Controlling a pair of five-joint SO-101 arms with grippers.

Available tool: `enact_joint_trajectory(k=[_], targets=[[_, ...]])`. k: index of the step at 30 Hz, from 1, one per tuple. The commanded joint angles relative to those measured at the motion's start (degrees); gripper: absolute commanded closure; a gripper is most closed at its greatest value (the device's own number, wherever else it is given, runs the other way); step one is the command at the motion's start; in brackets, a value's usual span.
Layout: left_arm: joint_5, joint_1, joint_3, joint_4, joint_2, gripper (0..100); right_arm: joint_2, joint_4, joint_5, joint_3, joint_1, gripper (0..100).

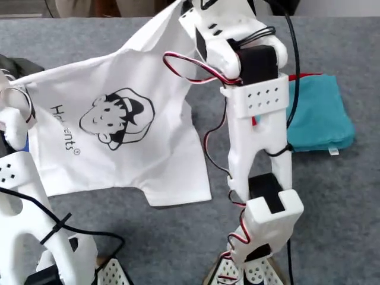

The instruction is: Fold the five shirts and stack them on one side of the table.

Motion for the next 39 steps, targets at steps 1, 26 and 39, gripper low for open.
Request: enact_joint_trajectory(k=[1, 26, 39], targets=[[-0.09, -1.49, -7.30, 4.13, -5.67, 98, -4.44, 5.19, -0.18, -6.99, 1.01, 99.7], [-0.26, -1.41, -16.09, 22.68, -48.66, 98, -32.13, 3.87, 7.38, -27.12, 0.75, 99.7], [-0.26, 11.78, 13.36, 13.98, -48.57, 98, -27.65, -2.81, 8.26, 3.82, -4.26, 99.7]])
